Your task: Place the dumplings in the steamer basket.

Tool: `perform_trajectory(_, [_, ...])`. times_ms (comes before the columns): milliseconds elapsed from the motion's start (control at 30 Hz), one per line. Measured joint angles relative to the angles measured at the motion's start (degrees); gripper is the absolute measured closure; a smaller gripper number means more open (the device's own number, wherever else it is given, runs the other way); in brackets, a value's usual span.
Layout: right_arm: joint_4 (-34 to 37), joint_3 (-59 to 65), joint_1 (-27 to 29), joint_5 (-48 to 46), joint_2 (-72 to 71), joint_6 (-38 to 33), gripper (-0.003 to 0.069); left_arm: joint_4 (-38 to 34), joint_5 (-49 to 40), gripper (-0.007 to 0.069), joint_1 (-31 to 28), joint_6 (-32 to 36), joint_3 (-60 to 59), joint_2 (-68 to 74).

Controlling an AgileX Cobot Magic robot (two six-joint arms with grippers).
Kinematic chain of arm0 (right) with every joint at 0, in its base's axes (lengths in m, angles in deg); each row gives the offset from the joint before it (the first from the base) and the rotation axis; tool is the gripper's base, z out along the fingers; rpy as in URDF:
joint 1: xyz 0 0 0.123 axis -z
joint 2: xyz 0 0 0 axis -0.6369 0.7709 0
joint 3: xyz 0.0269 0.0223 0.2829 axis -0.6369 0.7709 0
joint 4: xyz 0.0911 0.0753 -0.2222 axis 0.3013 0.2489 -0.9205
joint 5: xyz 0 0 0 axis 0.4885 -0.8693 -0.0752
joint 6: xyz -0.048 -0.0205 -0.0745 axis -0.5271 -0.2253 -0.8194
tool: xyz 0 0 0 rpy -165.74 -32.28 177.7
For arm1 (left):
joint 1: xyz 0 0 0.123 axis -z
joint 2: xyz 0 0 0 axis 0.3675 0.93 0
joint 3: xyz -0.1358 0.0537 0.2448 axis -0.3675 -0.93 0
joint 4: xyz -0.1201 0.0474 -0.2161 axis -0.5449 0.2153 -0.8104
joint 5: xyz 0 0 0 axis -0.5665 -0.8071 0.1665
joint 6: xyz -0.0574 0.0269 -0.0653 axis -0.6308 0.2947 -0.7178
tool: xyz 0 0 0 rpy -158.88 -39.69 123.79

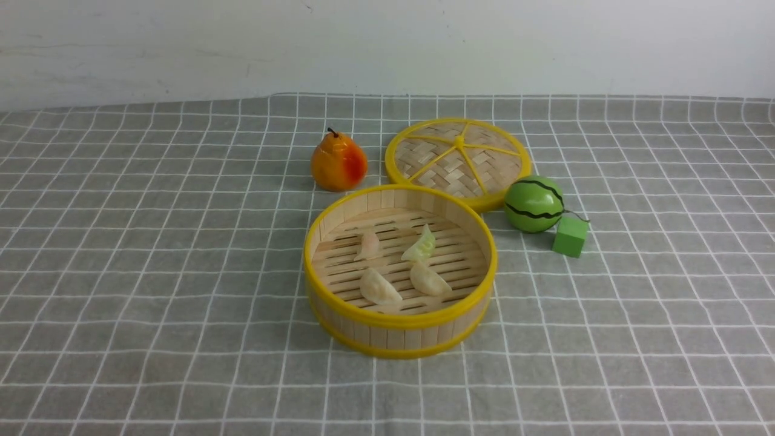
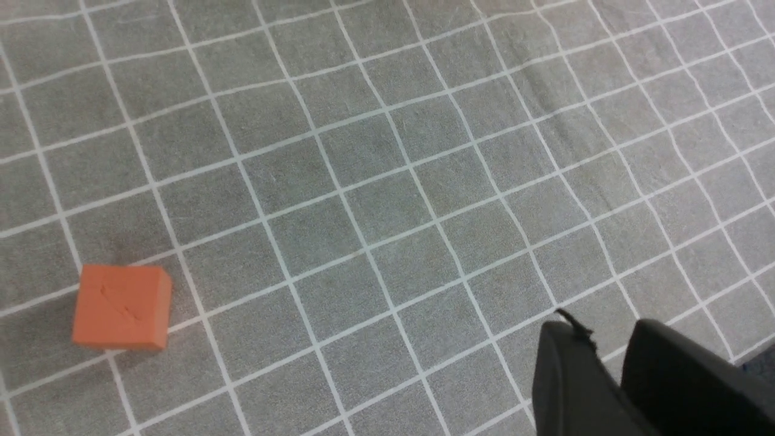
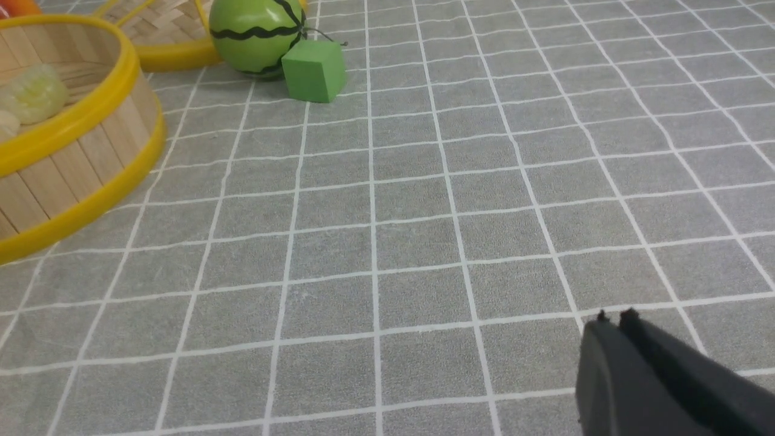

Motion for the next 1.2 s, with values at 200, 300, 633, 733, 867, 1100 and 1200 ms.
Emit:
perform_trajectory(200, [0.1,0.0,0.0,0.0,0.0,0.0,0.0650,1.6,16.1,0.0545,0.0,0.0,-3.4,-1.6])
perform_trajectory(300, [0.0,0.0,0.0,0.0,0.0,0.0,0.0646,5.2,34.5,0.0638,0.0,0.0,-10.3,-5.7])
perform_trajectory(633, [0.0,0.0,0.0,0.0,0.0,0.0,0.0631,7.4,59.6,0.0638,-15.9,-11.9,-31.0,-20.4])
perform_trajectory(733, [0.0,0.0,0.0,0.0,0.0,0.0,0.0628,7.6,56.5,0.0638,-21.5,-15.2,-33.1,-24.2])
perform_trajectory(867, [0.0,0.0,0.0,0.0,0.0,0.0,0.0621,8.1,49.5,0.0638,-27.9,-16.0,-34.7,-28.4])
perform_trajectory(1100, [0.0,0.0,0.0,0.0,0.0,0.0,0.0612,8.8,44.5,0.0638,-29.9,-12.1,-39.6,-28.6])
perform_trajectory(1200, [0.0,0.0,0.0,0.0,0.0,0.0,0.0606,8.7,42.4,0.0638,-29.9,-11.2,-39.8,-28.6])
